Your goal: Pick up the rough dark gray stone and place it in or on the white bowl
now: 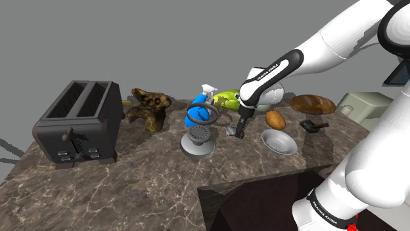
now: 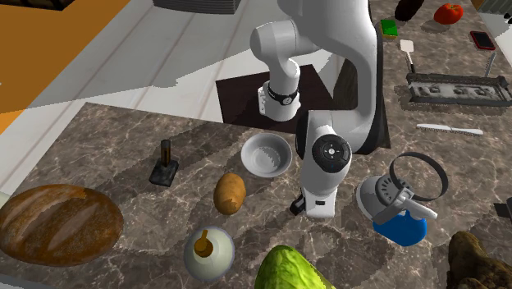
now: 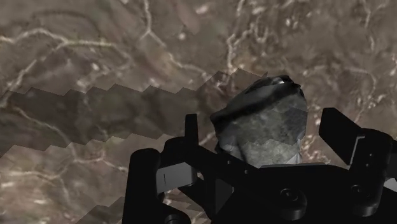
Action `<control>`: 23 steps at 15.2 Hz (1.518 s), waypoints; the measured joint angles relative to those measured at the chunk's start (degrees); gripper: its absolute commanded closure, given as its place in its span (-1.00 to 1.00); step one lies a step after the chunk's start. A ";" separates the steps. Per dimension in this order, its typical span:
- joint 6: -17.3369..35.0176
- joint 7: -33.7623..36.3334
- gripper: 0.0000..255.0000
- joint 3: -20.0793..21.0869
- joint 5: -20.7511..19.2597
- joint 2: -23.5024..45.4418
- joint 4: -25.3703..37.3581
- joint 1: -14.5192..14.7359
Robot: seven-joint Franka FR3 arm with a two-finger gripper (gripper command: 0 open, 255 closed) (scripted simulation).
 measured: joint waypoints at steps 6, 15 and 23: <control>0.00 -0.01 1.00 -0.01 -0.01 -0.02 0.00 -0.01; -3.24 1.36 1.00 -0.37 -1.68 -3.30 0.10 0.01; -9.48 3.55 1.00 -0.53 -4.05 -8.55 1.32 -0.09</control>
